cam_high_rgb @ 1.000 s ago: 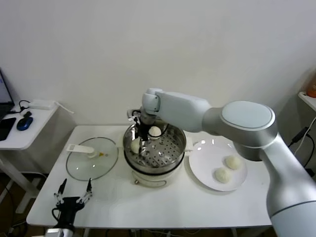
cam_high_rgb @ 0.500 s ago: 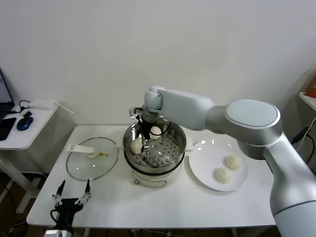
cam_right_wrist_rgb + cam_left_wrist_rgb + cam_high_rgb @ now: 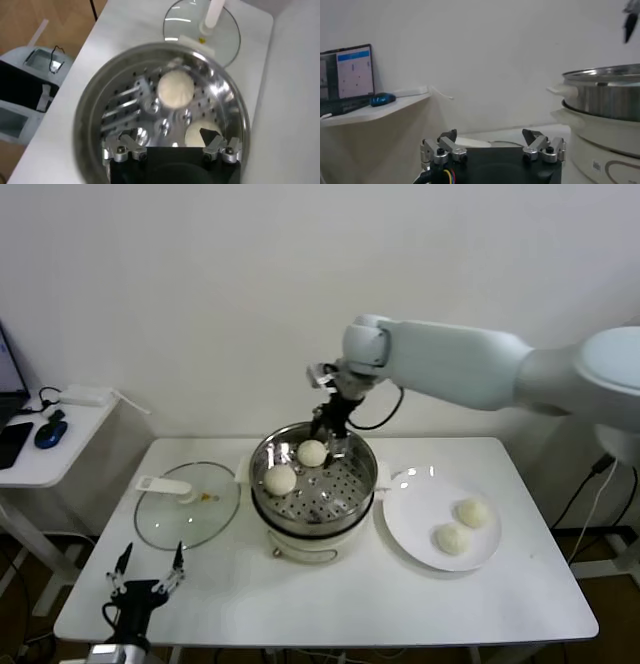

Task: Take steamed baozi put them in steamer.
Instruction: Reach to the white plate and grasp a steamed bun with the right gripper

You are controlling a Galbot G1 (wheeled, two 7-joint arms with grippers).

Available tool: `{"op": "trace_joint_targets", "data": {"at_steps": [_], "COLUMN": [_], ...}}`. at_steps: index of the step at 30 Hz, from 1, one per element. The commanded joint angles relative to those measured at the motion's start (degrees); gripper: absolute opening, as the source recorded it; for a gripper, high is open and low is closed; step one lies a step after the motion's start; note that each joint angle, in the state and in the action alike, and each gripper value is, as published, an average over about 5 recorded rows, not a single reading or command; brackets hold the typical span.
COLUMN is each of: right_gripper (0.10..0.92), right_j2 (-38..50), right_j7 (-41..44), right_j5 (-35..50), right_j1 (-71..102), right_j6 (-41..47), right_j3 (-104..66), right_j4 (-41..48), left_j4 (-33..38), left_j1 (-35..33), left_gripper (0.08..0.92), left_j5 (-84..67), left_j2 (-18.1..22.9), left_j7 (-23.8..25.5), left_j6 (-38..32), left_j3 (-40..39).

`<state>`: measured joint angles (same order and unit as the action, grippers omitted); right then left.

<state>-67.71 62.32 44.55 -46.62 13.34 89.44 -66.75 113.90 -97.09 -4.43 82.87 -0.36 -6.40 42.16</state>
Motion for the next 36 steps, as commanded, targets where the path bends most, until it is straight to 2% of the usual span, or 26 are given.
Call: {"op": "trace_joint_targets", "data": {"at_steps": [1, 8, 16, 26, 36], "right_gripper": [0.823, 0.823, 0.823, 0.823, 0.823], "right_j2": [20.99, 29.7, 34.95, 34.73, 29.97], "right_j7": [0.48, 0.99, 1.21, 0.66, 0.05], "right_j5": [-1.89, -10.89, -24.08, -33.72, -36.52], "right_j1": [-8.13, -3.78, 8.58, 23.45, 30.79], "right_j6": [-0.45, -1.47, -2.89, -3.55, -3.49], "right_j3": [5.48, 5.09, -1.67, -10.55, -15.63], "right_j4": [-13.69, -14.19, -13.22, -10.02, -5.77], "left_j4": [0.6, 1.54, 1.9, 1.42, 1.23], "left_j1": [-0.28, -0.7, -1.25, -1.75, -1.45], "left_gripper": [0.823, 0.823, 0.823, 0.823, 0.823], "left_j5": [-0.51, -0.55, -0.54, -0.42, -0.6], "left_j2": [-0.33, -0.24, -0.1, -0.11, -0.21], "left_j7": [0.02, 0.01, 0.02, -0.02, -0.03], "left_j6": [-0.43, -0.4, -0.43, -0.41, -0.08], "left_j3": [-0.24, -0.33, -0.13, 0.16, 0.43]}}
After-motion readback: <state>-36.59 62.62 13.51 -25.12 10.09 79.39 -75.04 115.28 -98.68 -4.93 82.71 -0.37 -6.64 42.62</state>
